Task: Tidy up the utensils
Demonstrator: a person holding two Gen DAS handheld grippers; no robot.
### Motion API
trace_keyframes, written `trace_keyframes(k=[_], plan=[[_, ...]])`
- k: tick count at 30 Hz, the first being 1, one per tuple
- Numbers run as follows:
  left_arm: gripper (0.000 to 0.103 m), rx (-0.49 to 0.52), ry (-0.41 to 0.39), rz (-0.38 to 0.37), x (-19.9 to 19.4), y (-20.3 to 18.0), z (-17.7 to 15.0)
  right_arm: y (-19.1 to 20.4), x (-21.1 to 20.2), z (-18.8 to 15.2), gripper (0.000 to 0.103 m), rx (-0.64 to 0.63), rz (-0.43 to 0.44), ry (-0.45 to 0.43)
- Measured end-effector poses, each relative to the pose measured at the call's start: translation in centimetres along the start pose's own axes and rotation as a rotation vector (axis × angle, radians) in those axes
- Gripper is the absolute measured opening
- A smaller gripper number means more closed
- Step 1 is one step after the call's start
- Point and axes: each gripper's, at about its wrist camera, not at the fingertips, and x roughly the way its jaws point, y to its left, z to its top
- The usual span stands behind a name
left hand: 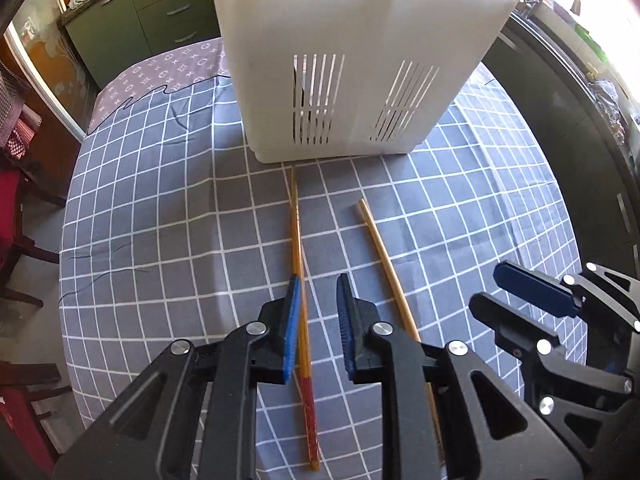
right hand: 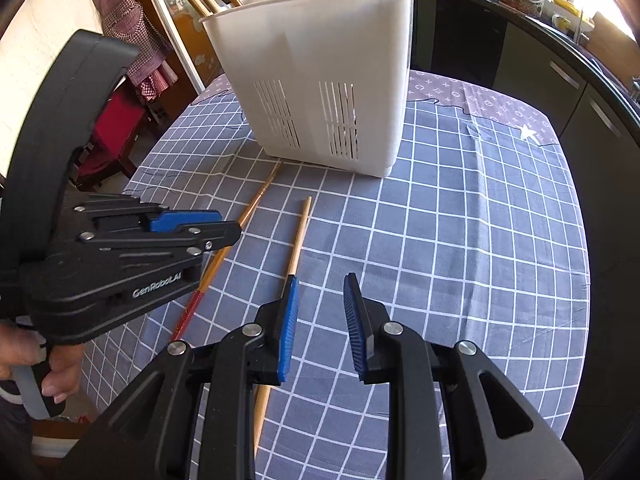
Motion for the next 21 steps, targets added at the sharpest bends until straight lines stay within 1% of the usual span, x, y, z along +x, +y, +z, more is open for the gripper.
trace_keyframes(k=[5, 8, 11, 12, 13, 16, 21], plan=[[0.017, -0.019, 0.023, 0.042, 1.4, 0.5, 1.4, -0.3, 0.1, 0.0, 0.023, 0.004, 0.011, -0.002], [0.017, -0.014, 0.047, 0.047, 2.1, 0.7, 2.0, -0.3, 0.2, 0.0, 0.023, 0.002, 0.018, 0.0], [0.017, -0.013, 0.093, 0.034, 3.2, 0.5, 2.4, -0.3, 0.4, 0.0, 0.023, 0.001, 0.019, 0.003], [0.017, -0.007, 0.088, 0.043, 3.2, 0.3, 2.5, -0.4, 0.4, 0.0, 0.023, 0.003, 0.02, 0.003], [0.017, -0.001, 0.095, 0.05, 3.4, 0.3, 2.7, -0.4, 0.4, 0.0, 0.023, 0.004, 0.02, 0.003], [0.007, 0.008, 0.102, 0.058, 3.4, 0.0, 2.7, -0.6, 0.5, 0.0, 0.023, 0.006, 0.018, 0.005], [0.006, 0.002, 0.102, 0.049, 3.0, 0.0, 2.5, -0.4, 0.5, 0.0, 0.023, 0.0, 0.018, 0.008]])
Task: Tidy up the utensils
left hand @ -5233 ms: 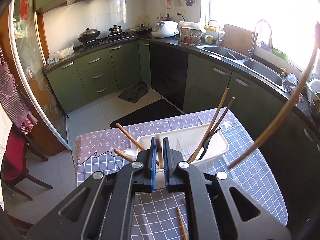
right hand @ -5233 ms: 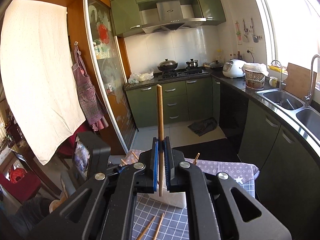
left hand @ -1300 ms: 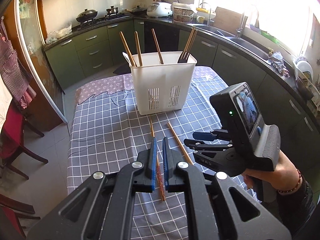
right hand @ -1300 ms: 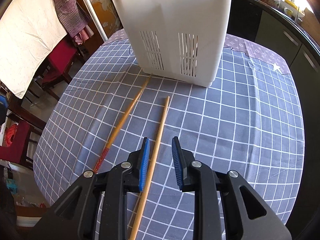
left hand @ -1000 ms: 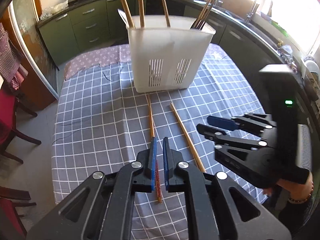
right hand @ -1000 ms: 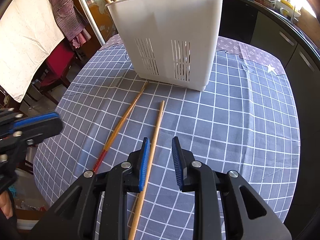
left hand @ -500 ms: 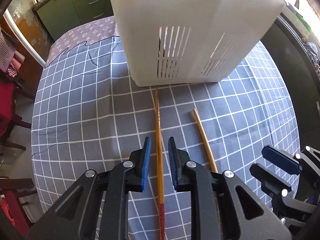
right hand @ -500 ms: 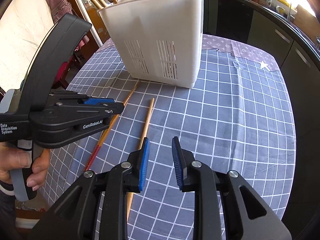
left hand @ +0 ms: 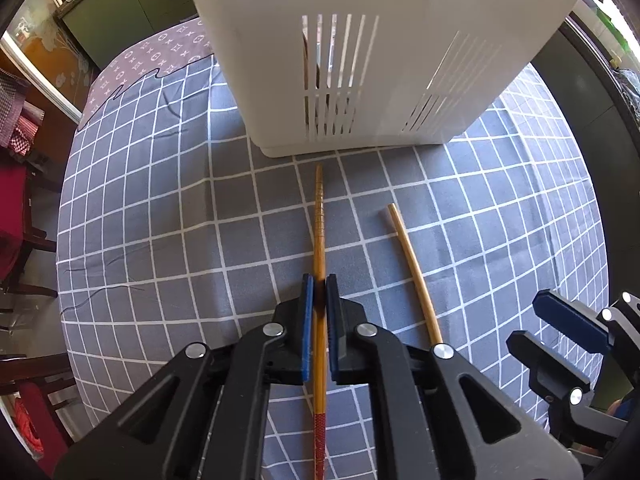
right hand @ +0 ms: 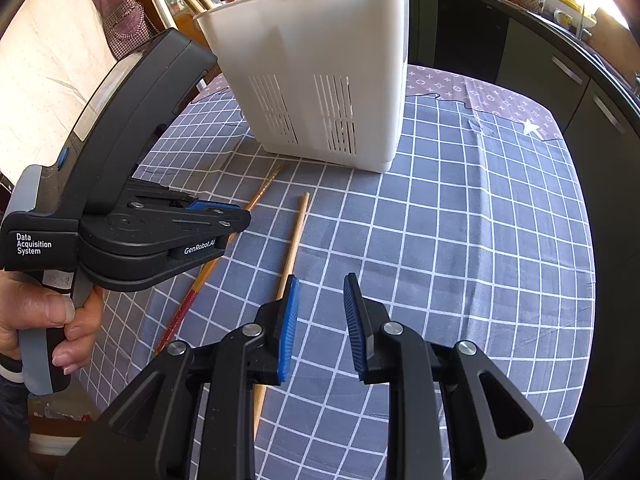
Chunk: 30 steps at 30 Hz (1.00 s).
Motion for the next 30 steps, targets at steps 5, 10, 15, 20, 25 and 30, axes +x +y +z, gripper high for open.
trace_keyframes(k=[5, 10, 15, 20, 25, 30], plan=[[0.006, 0.005, -0.1, -0.018, -3.9, 0.7, -2.4, 0.4, 0.2, 0.2, 0.023, -0.004, 0.0, 0.008], [0.006, 0.032, -0.224, -0.029, -9.2, 1.4, -4.9, 1.1, 1.5, 1.0, 0.023, -0.017, 0.01, 0.049], [0.006, 0.049, -0.312, -0.033, -12.8, 1.4, -7.9, 1.9, 4.0, 2.2, 0.024, -0.024, -0.009, 0.123], [0.006, 0.052, -0.374, -0.04, -14.7, 2.1, -9.7, 2.6, 5.4, 2.8, 0.024, -0.04, -0.033, 0.152], [0.006, 0.06, -0.44, -0.033, -16.1, 2.3, -11.2, 3.8, 6.6, 3.3, 0.024, -0.061, -0.054, 0.18], [0.006, 0.071, -0.455, -0.035, -16.5, 2.2, -12.1, 4.2, 7.6, 3.6, 0.022, -0.063, -0.076, 0.188]])
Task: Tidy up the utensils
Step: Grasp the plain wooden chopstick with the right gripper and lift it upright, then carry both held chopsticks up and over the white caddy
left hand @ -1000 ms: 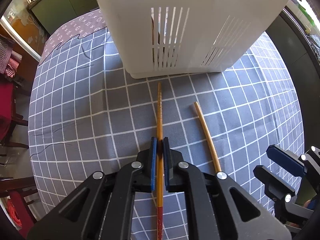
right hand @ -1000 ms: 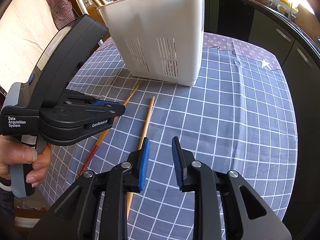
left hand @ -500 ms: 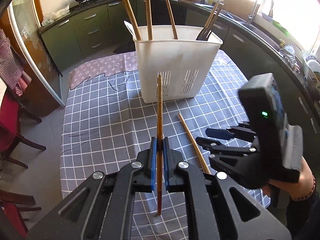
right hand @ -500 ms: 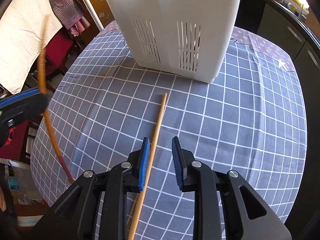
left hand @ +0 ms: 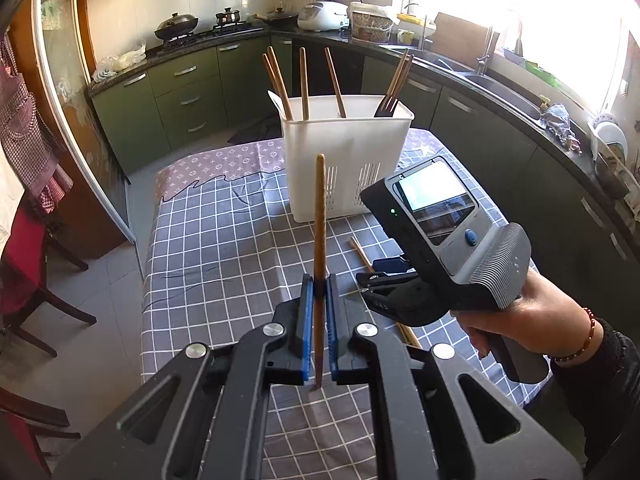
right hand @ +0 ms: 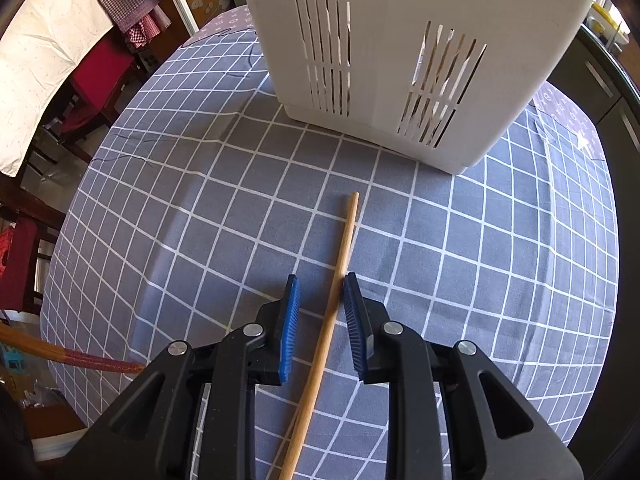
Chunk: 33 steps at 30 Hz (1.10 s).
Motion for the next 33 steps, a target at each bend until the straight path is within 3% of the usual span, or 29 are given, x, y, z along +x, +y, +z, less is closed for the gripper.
trace_keyframes(k=[2, 9, 16, 24, 33], plan=[[0.006, -0.003, -0.002, -0.004, -0.1, 0.1, -0.2, 0.0, 0.1, 0.0, 0.009, -0.001, -0.02, -0.007], [0.006, -0.004, -0.006, -0.005, -0.4, 0.2, -0.4, -0.4, -0.6, -0.2, 0.007, 0.015, 0.007, -0.034], [0.006, -0.005, -0.007, -0.002, -0.7, 0.4, -0.6, -0.9, -8.1, -2.3, 0.007, 0.021, 0.046, -0.221], [0.006, 0.009, -0.015, 0.005, -1.3, -0.1, -1.2, -1.1, -17.3, -7.7, 0.007, 0.01, 0.062, -0.439], [0.006, 0.038, -0.033, 0.017, -2.3, -1.1, -2.3, -0.8, -21.8, -15.3, 0.007, 0.015, 0.075, -0.579]])
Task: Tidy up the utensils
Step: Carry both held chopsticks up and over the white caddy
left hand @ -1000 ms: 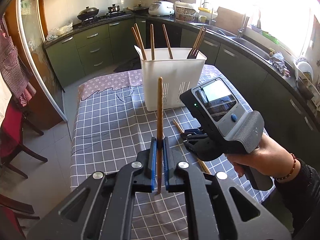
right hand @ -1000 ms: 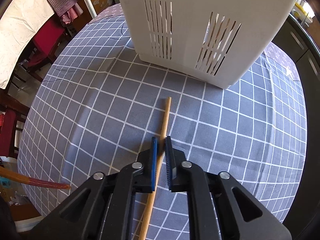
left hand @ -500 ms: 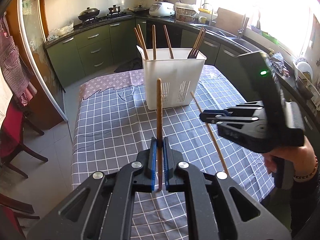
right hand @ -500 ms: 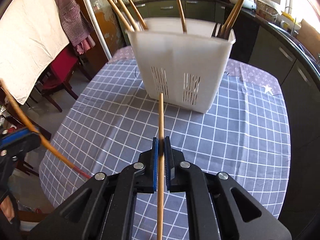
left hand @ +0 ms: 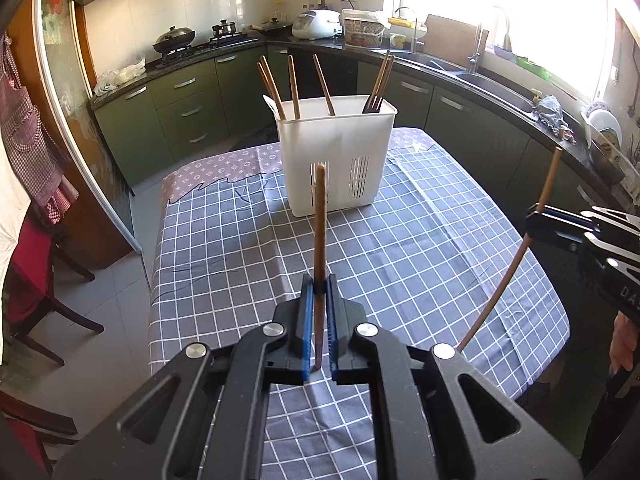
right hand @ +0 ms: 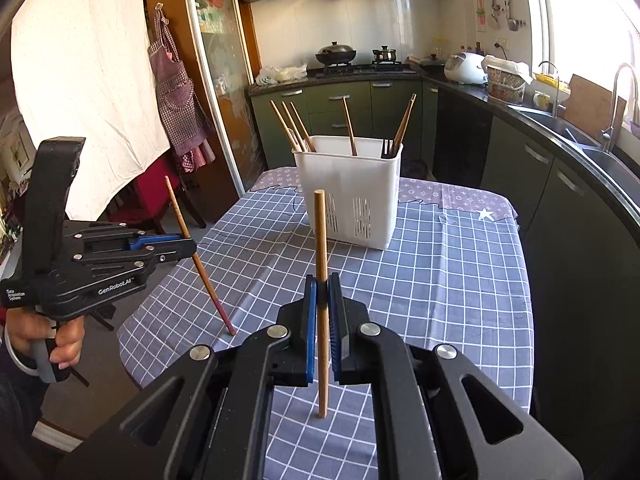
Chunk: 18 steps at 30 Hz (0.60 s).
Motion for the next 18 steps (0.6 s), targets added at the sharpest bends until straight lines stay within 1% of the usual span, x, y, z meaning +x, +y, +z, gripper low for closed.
trace_keyframes(k=[4, 7, 18], plan=[[0.006, 0.003, -0.005, -0.003, -0.3, -0.2, -0.4, 0.1, -2.0, -1.4, 0.007, 0.0, 0.0, -0.024], [0.006, -0.002, -0.005, -0.002, -0.4, -0.2, -0.4, 0.2, -2.4, -1.8, 0.007, 0.0, 0.001, -0.03], [0.006, -0.005, -0.003, -0.014, -0.4, -0.1, 0.4, 0.1, -2.0, -1.9, 0.007, -0.002, 0.015, -0.033]])
